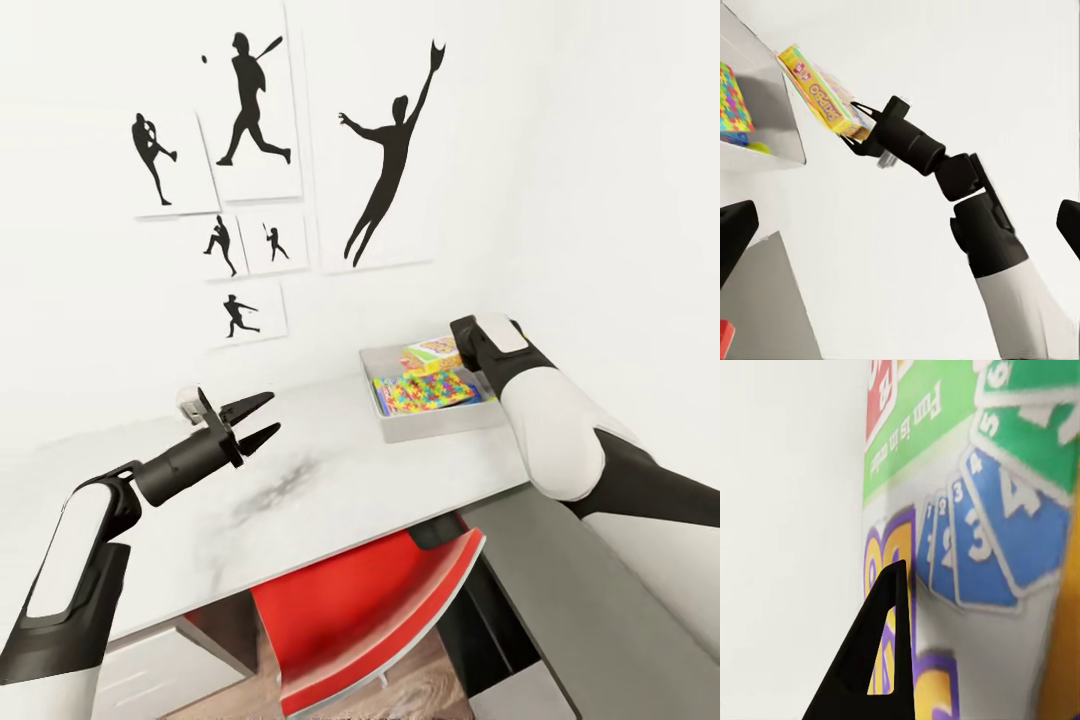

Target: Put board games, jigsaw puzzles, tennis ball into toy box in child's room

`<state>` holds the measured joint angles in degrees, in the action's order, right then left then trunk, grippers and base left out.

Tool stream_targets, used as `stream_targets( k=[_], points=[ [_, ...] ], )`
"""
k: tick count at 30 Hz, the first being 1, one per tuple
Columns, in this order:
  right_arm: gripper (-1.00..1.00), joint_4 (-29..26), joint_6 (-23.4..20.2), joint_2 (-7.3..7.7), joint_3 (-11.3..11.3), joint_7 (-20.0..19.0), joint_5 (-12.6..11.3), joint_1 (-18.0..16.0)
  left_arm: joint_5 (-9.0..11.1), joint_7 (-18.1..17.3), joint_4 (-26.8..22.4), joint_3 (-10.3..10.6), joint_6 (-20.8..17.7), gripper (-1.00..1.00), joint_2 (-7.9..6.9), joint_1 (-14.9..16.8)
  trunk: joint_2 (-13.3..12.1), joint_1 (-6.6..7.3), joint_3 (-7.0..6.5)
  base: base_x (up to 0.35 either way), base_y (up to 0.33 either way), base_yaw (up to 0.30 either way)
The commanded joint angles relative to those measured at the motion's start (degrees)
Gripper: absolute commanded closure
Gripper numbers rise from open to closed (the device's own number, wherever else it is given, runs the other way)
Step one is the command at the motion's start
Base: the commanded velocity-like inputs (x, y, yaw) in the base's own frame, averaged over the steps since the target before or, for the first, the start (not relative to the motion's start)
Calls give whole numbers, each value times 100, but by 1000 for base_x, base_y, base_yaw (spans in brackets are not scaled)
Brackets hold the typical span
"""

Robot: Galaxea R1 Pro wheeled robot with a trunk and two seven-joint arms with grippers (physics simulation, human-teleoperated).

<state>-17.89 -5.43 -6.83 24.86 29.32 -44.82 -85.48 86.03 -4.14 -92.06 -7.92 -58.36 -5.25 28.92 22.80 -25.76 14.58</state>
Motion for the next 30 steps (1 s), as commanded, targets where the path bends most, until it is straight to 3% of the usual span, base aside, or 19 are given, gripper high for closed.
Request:
stream_targets(
  k=[1,4,5,7,9,10,11,15,16,19,22,30],
  points=[
    [100,-19,-58,8,10,23,-17,-14,-47,28,3,28,-25,-100,14,179,12,-2,20,0,0,0],
    [100,-30,-175,36,10,14,-19,-87,61,441,15,96,-33,-100,33,772,12,-2,47,0,0,0],
    [100,-30,-175,36,10,14,-19,-87,61,441,15,96,-33,-100,33,772,12,-2,56,0,0,0],
    [100,-30,-230,47,13,10,-24,-158,357,879,19,125,-36,-100,38,1173,12,-2,74,0,0,0],
    [100,-31,-265,51,15,8,-36,-210,833,1454,18,147,-34,-100,39,1558,12,-2,92,0,0,0],
    [100,-31,-265,51,15,8,-36,-210,833,1454,18,147,-34,-100,39,1558,12,-2,102,0,0,0],
    [100,-31,-287,54,17,3,-62,-243,1411,2163,9,159,-30,-100,42,1892,12,-2,111,0,0,0],
    [100,-26,-312,55,18,-19,-175,-278,2509,3583,1,176,-15,-100,85,2362,12,-2,148,0,0,0],
    [100,-26,-312,55,18,-19,-175,-278,2509,3583,1,176,-15,-100,85,2362,12,-2,157,0,0,0],
    [100,-27,-319,47,17,-29,-263,-291,2997,4238,-2,192,-5,-100,114,2537,12,-2,185,0,0,0],
    [100,-29,-323,35,15,-35,-311,-297,3247,4572,-4,202,-7,-100,127,2608,12,-2,213,0,0,0],
    [100,-23,-319,-3,11,-50,-350,-301,3454,4866,-5,215,-14,-100,136,2658,12,-2,288,0,0,0]
  ],
)
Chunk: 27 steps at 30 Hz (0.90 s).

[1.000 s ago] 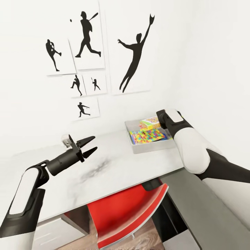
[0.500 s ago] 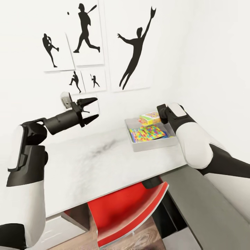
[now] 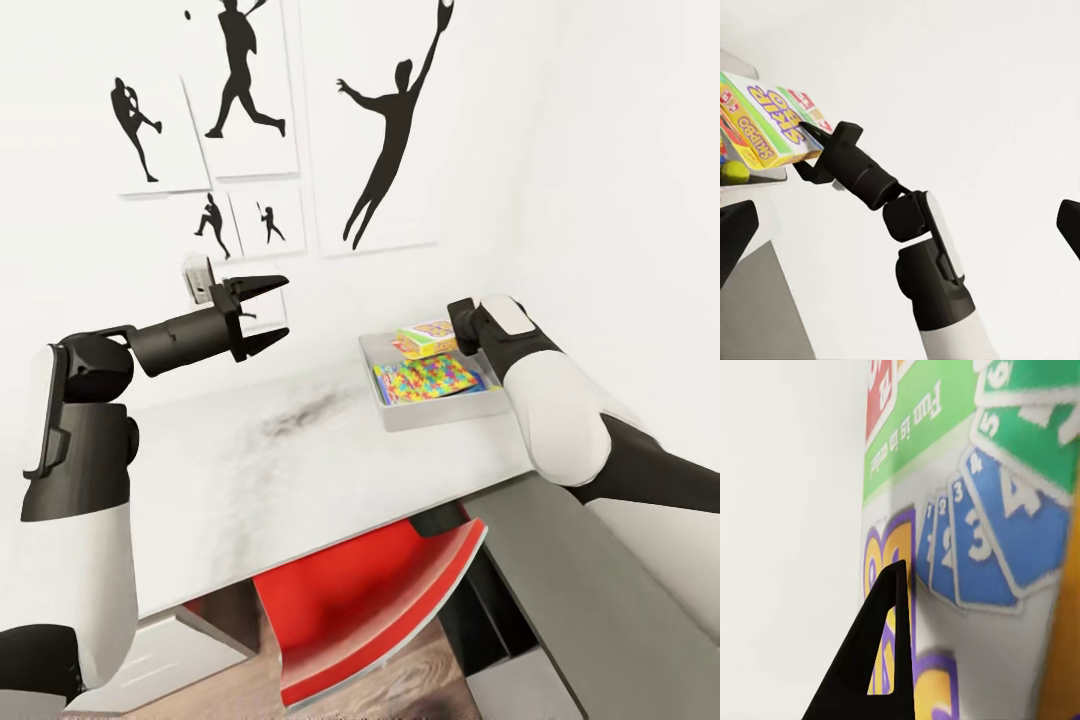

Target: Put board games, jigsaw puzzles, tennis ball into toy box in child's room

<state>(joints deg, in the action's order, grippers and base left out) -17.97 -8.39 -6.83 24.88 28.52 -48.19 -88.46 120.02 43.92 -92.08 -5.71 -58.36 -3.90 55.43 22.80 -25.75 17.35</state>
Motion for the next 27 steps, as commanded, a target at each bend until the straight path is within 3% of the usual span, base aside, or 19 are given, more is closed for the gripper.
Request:
stream_targets(
  k=[1,27],
  points=[
    [100,-14,-24,-4,7,28,-15,-4,65,78,-2,-5,-14,-100,3,9,12,-3,20,0,0,0],
    [100,-23,-36,-20,-5,22,-24,-69,122,190,-3,-9,1,-100,7,29,12,-3,262,0,0,0]
  ],
)
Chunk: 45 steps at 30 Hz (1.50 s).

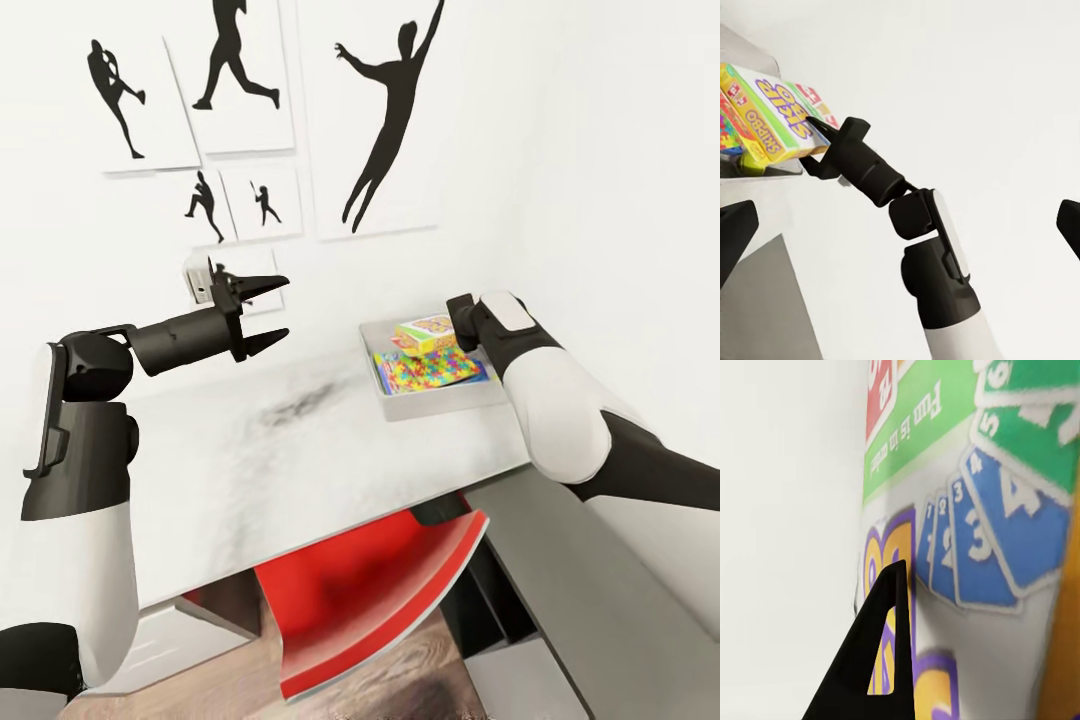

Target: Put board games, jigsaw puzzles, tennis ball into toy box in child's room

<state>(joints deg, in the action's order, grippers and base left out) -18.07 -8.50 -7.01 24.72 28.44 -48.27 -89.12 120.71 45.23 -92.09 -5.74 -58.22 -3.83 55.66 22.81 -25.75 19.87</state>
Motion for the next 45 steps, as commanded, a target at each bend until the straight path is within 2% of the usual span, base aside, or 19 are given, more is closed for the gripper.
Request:
stream_targets(
  k=[1,17,45],
  points=[
    [100,-13,-25,-1,12,30,-16,-27,54,59,-2,-6,-13,-100,2,7,11,-3,20,0,0,0],
    [100,-9,-30,11,15,31,-16,-145,65,56,-7,-5,-14,-100,-3,7,11,-3,169,0,0,0],
    [100,-14,-38,-5,15,30,-16,-301,52,82,-2,167,-5,-100,-4,46,11,-3,430,0,0,0]
  ],
)
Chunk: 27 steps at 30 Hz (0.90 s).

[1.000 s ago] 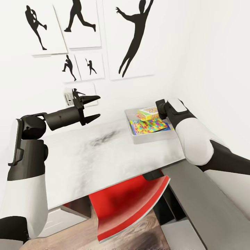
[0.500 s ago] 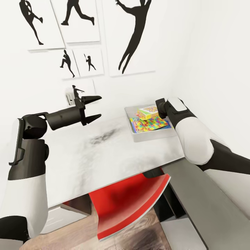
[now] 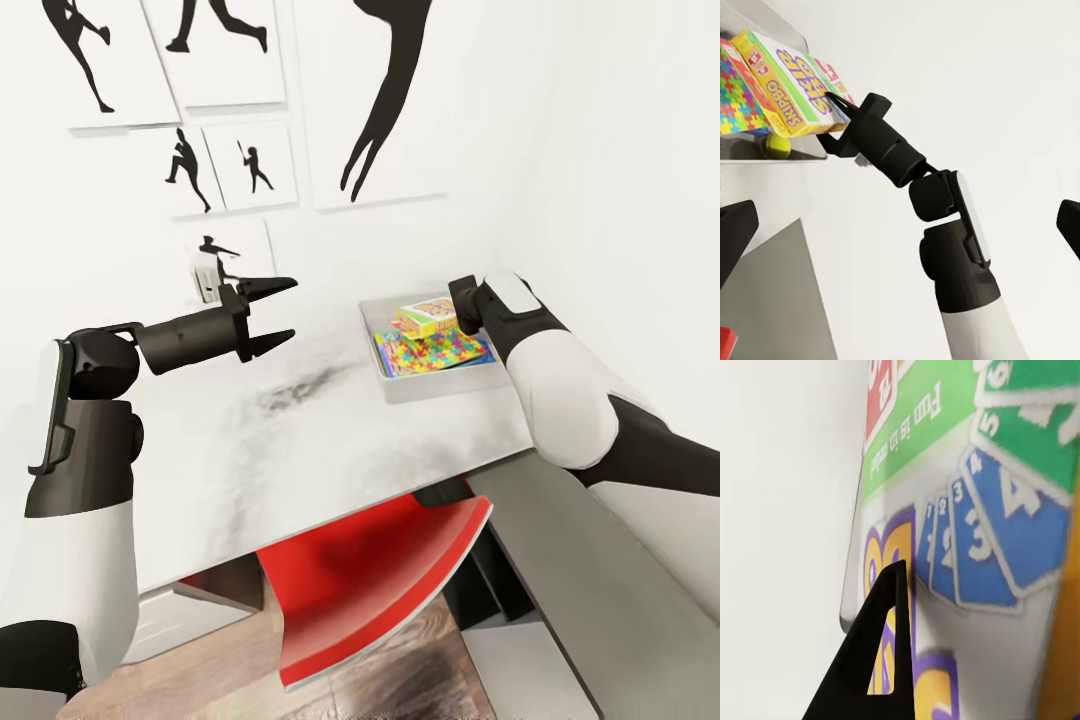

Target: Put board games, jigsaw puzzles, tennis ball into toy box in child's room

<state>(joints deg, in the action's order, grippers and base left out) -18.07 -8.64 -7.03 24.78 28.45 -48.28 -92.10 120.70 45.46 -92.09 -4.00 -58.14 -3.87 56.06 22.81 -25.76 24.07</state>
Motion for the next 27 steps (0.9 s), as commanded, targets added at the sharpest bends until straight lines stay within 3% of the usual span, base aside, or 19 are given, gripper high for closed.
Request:
stream_targets(
  k=[1,27],
  points=[
    [100,-14,-24,-2,10,29,-15,-6,54,59,-2,-4,-13,-100,1,7,11,-3,19,0,0,0],
    [100,-19,-24,-1,10,29,-15,-18,50,60,-2,5,-13,-100,-19,10,11,-3,261,0,0,0]
  ],
)
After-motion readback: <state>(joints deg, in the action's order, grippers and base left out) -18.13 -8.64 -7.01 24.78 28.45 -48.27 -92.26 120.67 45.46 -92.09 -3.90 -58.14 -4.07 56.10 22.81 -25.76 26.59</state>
